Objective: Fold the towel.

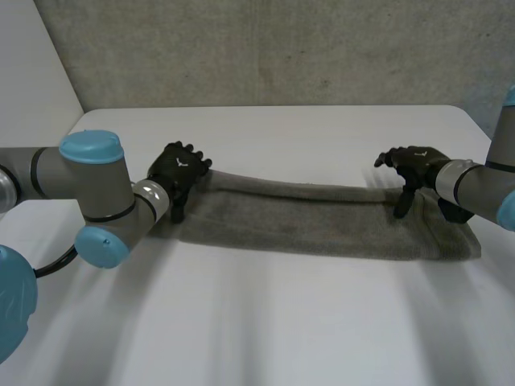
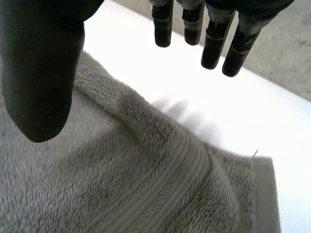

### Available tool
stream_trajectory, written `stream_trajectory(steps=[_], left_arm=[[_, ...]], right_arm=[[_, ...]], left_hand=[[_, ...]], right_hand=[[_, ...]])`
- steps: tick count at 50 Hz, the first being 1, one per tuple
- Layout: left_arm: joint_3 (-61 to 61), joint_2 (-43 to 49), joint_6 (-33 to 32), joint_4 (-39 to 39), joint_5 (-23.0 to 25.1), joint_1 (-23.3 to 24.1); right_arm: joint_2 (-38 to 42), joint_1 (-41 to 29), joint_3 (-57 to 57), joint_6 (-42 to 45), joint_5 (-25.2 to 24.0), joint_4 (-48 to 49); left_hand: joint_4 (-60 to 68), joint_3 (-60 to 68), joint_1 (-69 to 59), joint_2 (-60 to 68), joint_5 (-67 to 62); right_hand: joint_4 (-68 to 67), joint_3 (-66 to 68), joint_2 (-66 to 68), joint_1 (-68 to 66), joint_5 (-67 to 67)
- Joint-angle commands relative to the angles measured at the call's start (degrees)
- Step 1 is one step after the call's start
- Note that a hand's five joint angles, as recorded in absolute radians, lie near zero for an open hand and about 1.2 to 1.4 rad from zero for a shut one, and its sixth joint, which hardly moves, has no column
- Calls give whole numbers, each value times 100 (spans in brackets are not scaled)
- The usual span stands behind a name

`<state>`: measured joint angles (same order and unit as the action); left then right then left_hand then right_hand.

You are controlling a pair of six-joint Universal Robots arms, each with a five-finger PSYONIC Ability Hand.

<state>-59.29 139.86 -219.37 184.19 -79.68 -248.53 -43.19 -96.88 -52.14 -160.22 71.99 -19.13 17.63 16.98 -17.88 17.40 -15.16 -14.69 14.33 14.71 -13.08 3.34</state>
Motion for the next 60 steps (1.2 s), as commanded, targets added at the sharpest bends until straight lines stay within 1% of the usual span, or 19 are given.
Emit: stream_trajectory(steps=[1, 8, 10, 13, 18, 22, 27, 29, 35, 37, 41, 43, 44, 45, 49, 51, 52, 54, 60], left_arm=[[-179, -196, 167, 135, -109, 41], [-856, -741, 167, 162, 5, 94], [-1188, -1020, 167, 144, 40, 120], [-1374, -1162, 167, 144, 40, 120], [-2067, -1619, 167, 188, 49, 94], [-2366, -1768, 184, 205, 66, 68], [-2789, -2112, 334, 355, 137, 68], [-3069, -2225, 543, 661, 145, 94], [-3370, -2437, 878, 1084, 145, 111], [-3510, -2516, 1080, 1286, 137, 94], [-3572, -2569, 1239, 1410, 128, 68], [-3624, -2612, 1335, 1436, 137, 33], [-3624, -2613, 1335, 1436, 137, 32], [-3624, -2613, 1362, 1436, 145, 32], [-3642, -2621, 1379, 1436, 145, 6], [-3651, -2621, 1379, 1436, 137, -11], [-3651, -2621, 1379, 1436, 137, -12], [-3651, -2621, 1379, 1436, 137, -12], [-3651, -2621, 1379, 1445, 145, -3]], right_arm=[[-594, -6, -622, -80, -89, 234], [-1235, 55, -1334, 184, -106, 234], [-1638, 73, -1912, 508, 17, 260], [-1833, 99, -2169, 606, 26, 331], [-2491, 731, -3361, 1062, 26, 1041], [-2729, 907, -3898, 1291, -36, 1349], [-2765, 1119, -4480, 1529, -54, 1851], [-2747, 1215, -4708, 1616, -62, 2157], [-2580, 1268, -4832, 1652, -89, 2528], [-2291, 1277, -4814, 1661, -141, 2703], [-2105, 1268, -4770, 1713, -141, 2730], [-2035, 1268, -4762, 1757, -133, 2765], [-2035, 1268, -4762, 1757, -133, 2765], [-2018, 1268, -4744, 1766, -124, 2800], [-1938, 1268, -4700, 1775, -89, 2844], [-1842, 1268, -4630, 1784, -54, 2844], [-1842, 1268, -4630, 1784, -54, 2844], [-1807, 1277, -4568, 1784, -45, 2853], [-1780, 1330, -4428, 1784, 34, 2853]], left_hand=[[-472, -408, 497, -449, 1226], [-489, -425, 514, -466, 1242], [-489, -425, 514, -466, 1242], [-573, -509, 598, -550, 1326], [-557, -492, 582, -533, 1310], [-556, -492, 582, -533, 1310], [-556, -492, 582, -533, 1310], [-590, -525, 615, -567, 1343], [-607, -542, 632, -584, 1360], [-607, -542, 632, -584, 1360], [-607, -542, 632, -584, 1360], [-607, -542, 632, -584, 1360], [-607, -542, 632, -584, 1360], [-607, -542, 632, -584, 1360], [-590, -526, 615, -567, 1343], [-590, -526, 615, -567, 1343], [-590, -526, 615, -567, 1343], [-607, -542, 632, -583, 1360], [-607, -542, 632, -584, 1360]], right_hand=[[469, -433, -471, 308, -334], [469, -433, -471, 308, -334], [469, -433, -471, 308, -334], [469, -433, -471, 308, -334], [469, -433, -471, 308, -334], [469, -433, -471, 308, -334], [469, -433, -471, 308, -334], [378, -342, -381, 218, -243], [175, -139, -177, 14, -39], [7, 29, -9, -154, 128], [-195, 232, 193, -356, 331], [-1081, 1117, 1079, -1242, 1216], [-1087, 1123, 1085, -1248, 1222], [-1653, 1689, 1651, -1814, 1788], [-2365, 2401, 2363, -2526, 2501], [-3837, 3873, 3835, -3998, 3972], [-3845, 3882, 3843, -4006, 3981], [-6340, 6376, 6338, -6501, 6475], [-6531, 6567, 6529, -6692, 6666]])
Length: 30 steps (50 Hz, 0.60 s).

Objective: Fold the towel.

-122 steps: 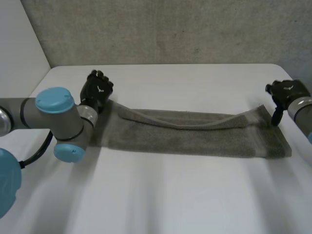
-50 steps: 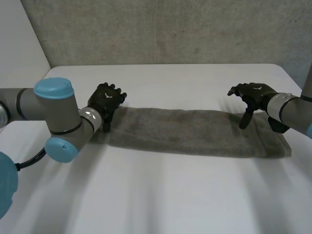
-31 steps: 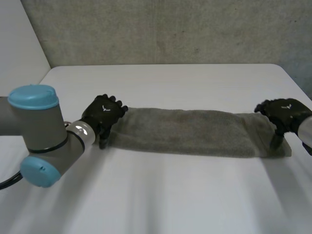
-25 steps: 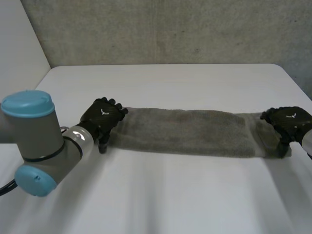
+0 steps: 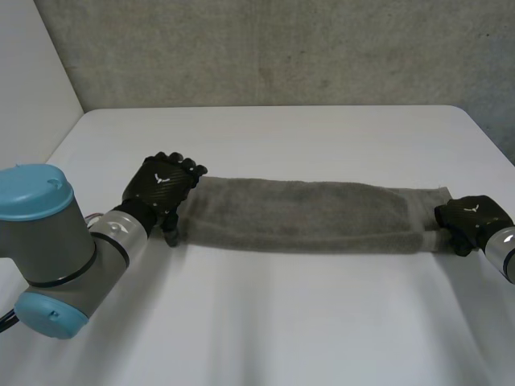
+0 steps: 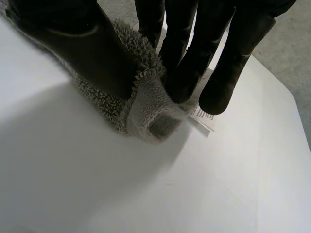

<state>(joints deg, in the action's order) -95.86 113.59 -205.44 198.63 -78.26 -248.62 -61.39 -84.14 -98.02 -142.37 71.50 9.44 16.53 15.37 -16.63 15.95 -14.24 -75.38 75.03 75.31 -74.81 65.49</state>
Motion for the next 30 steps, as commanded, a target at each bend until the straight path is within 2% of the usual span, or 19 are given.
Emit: stream_trajectory(steps=[1, 8, 13, 19, 21, 22, 24, 25, 27, 28, 29, 30], left_arm=[[5, 5, -14, 1, -5, -2], [-3, -30, -14, -8, -22, -11], [-187, -381, -5, -8, -31, -177], [-267, -724, 92, 27, -49, -310], [-258, -847, 310, 88, -57, -423], [-258, -847, 311, 88, -57, -424], [-162, -891, 574, 141, -66, -520], [-162, -891, 575, 141, -66, -521], [-126, -900, 681, 159, -75, -547], [-74, -900, 768, 159, -75, -573], [-21, -900, 829, 159, -84, -573], [-21, -900, 830, 159, -84, -573]], right_arm=[[75, 116, 195, -2, 135, -12], [75, 486, 406, 86, 338, -38], [-74, 977, 810, 875, 697, -109], [-268, 1040, 1136, 1493, 760, -188], [-417, 595, 1477, 1441, 777, -188], [-417, 592, 1479, 1440, 777, -188], [-444, -213, 1899, 1186, 777, -179], [-444, -217, 1901, 1185, 777, -179], [-391, -1056, 2181, 1001, 777, -135], [-391, -1061, 2182, 1000, 777, -135], [-365, -1539, 2260, 1009, 769, -92], [-364, -1544, 2261, 1009, 769, -91]], left_hand=[[-497, -381, 507, -439, 1268], [-497, -381, 507, -439, 1268], [-531, -415, 540, -473, 1302], [-598, -482, 608, -540, 1369], [-598, -482, 608, -540, 1369], [-598, -482, 608, -540, 1369], [-598, -482, 608, -540, 1369], [-598, -482, 608, -540, 1369], [-598, -482, 608, -540, 1369], [-598, -482, 608, -540, 1369], [-598, -482, 608, -540, 1369], [-598, -482, 608, -540, 1369]], right_hand=[[-462, 497, 469, -519, 451], [-462, 497, 469, -519, 451], [-462, 497, 469, -519, 451], [-462, 497, 469, -519, 451], [-462, 497, 469, -519, 451], [-462, 497, 469, -519, 451], [-462, 497, 469, -519, 451], [-462, 497, 469, -519, 451], [-462, 497, 469, -519, 451], [-462, 497, 469, -519, 451], [-462, 497, 469, -519, 451], [-462, 497, 469, -519, 451]])
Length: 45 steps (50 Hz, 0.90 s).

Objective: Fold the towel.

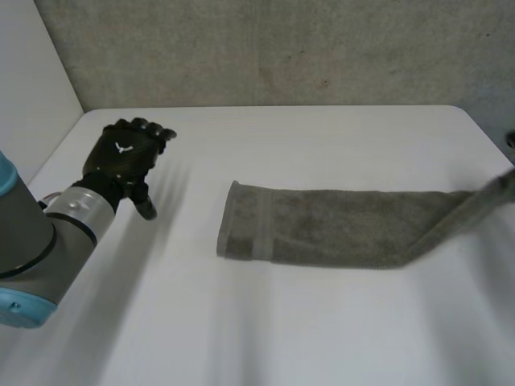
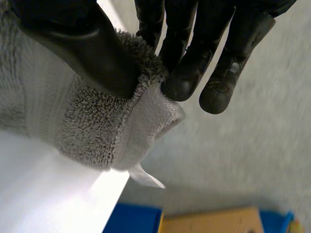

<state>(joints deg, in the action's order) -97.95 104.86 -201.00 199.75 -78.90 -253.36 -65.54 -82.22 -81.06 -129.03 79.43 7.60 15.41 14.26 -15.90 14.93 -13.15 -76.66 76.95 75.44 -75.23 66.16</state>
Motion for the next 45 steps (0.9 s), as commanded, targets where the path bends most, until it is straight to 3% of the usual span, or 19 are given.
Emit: stream_trajectory(steps=[1, 5, 15, 19, 21, 25, 26, 27, 28, 29, 35, 45], left_arm=[[206, -27, 430, 47, -29, -100], [197, -27, 474, 47, -125, -73], [171, 70, 474, 64, -214, 23], [215, 202, 448, 134, -222, 67], [311, 315, 448, 222, -231, 199], [425, 395, 430, 275, -275, 348], [495, 430, 430, 284, -327, 418], [496, 430, 430, 284, -328, 419], [557, 474, 439, 284, -398, 480], [627, 517, 439, 284, -459, 541], [751, 659, 439, 284, -644, 753], [795, 1009, 386, 328, -627, 1314]], right_arm=[[172, -2241, 635, -299, -24, 171], [786, -3464, 741, -316, -51, 565], [1684, -4425, 820, -342, -270, 786], [1694, -4408, 785, -421, -569, 787], [1615, -4382, 654, -666, -910, 778], [1274, -4277, 495, -1157, -1262, 786], [1063, -4137, 451, -1429, -1412, 769], [1061, -4136, 451, -1432, -1413, 769], [930, -3979, 416, -1615, -1465, 734], [920, -3847, 398, -1747, -1448, 699], [621, -3643, 143, -2030, -1281, 699], [-81, -2519, -901, -2179, -544, 128]], left_hand=[[-486, -371, 535, -438, 1260], [-486, -371, 535, -438, 1260], [-486, -371, 535, -438, 1260], [-469, -354, 518, -421, 1243], [-469, -354, 518, -421, 1243], [-469, -354, 518, -421, 1243], [-469, -354, 518, -421, 1243], [-469, -354, 518, -421, 1243], [-469, -354, 518, -421, 1243], [-469, -354, 518, -421, 1243], [-469, -354, 518, -421, 1243], [-234, -119, 283, -186, 1008]], right_hand=[[-334, 305, 456, -477, 384], [-334, 305, 456, -477, 384], [-334, 305, 456, -477, 384], [-334, 305, 456, -477, 384], [2172, -2200, -2049, 2029, -2122], [2550, -2579, -2428, 2407, -2500], [3952, -3981, -3830, 3809, -3902], [3966, -3995, -3844, 3823, -3916], [6414, -6443, -6292, 6271, -6364], [6666, -6695, -6544, 6523, -6616], [6666, -6695, -6544, 6523, -6616], [6666, -6695, -6544, 6523, -6616]])
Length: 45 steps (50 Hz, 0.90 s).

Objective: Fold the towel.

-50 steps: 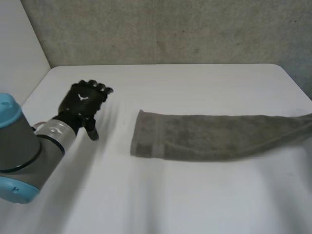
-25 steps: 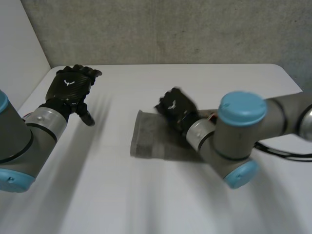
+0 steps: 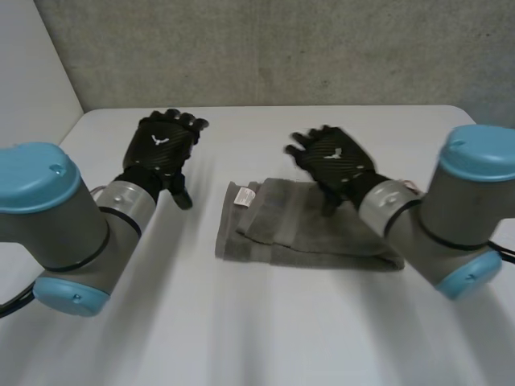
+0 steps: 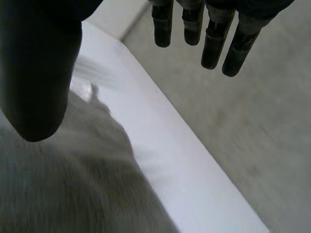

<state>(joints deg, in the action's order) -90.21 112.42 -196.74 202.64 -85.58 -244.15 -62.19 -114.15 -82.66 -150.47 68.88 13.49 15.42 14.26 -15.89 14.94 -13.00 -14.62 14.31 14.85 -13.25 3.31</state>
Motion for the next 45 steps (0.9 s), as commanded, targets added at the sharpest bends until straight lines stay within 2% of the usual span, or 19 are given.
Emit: stream_trajectory(steps=[1, 9, 15, 21, 26, 30, 32, 34, 35, 37, 38, 39, 45], left_arm=[[21, 255, -40, 39, 41, 395], [522, 993, -137, 21, 67, 913], [1189, 1844, -883, -110, 94, 1142], [1489, 2144, -981, -304, 111, 1151], [1629, 2302, -981, -672, 514, 1151], [1638, 2337, -981, -682, 603, 1142], [1656, 2364, -981, -682, 612, 1142], [1691, 2382, -981, -673, 621, 1142], [1691, 2382, -981, -673, 621, 1142], [1682, 2364, -981, -673, 569, 1133], [1682, 2364, -981, -673, 568, 1133], [1630, 2303, -981, -664, 525, 1124], [1402, 1970, -963, -612, 174, 1098]], right_arm=[[-417, 675, -743, -36, 512, -461], [-751, 1149, -1666, -36, 547, -444], [-812, 1272, -2237, -88, 547, -110], [-786, 1255, -2273, -123, 547, 5], [-751, 1272, -2273, -123, 556, 22], [-742, 1263, -2273, -132, 547, 31], [-733, 1263, -2273, -132, 556, 31], [-733, 1263, -2290, -132, 556, 31], [-733, 1263, -2290, -132, 556, 31], [-733, 1263, -2299, -132, 565, 31], [-733, 1263, -2299, -132, 565, 31], [-733, 1263, -2308, -132, 573, 31], [-733, 1255, -2343, -132, 591, 22]], left_hand=[[-234, -119, 282, -186, 993], [523, 638, -475, 571, 236], [1447, 1562, -1399, 1495, -688], [1599, 1715, -1552, 1647, -841], [2087, 2202, -2039, 2135, -1328], [2237, 2353, -2190, 2286, -1479], [2558, 2674, -2510, 2606, -1800], [3679, 3794, -3631, 3727, -2920], [3685, 3801, -3637, 3733, -2927], [5508, 5624, -5461, 5556, -4750], [5518, 5634, -5471, 5566, -4760], [6449, 6565, -6401, 6497, -5691], [6458, 6574, -6411, 6506, -5700]], right_hand=[[462, -431, -485, 325, -331], [462, -431, -485, 325, -331], [285, -254, -308, 149, -154], [268, -237, -291, 131, -137], [268, -237, -291, 131, -137], [201, -170, -224, 65, -70], [16, 15, -39, -121, 115], [-352, 383, 329, -489, 483], [-354, 385, 331, -491, 485], [-622, 653, 599, -759, 753], [-623, 654, 600, -760, 754], [-673, 704, 650, -810, 804], [-724, 755, 701, -861, 855]])
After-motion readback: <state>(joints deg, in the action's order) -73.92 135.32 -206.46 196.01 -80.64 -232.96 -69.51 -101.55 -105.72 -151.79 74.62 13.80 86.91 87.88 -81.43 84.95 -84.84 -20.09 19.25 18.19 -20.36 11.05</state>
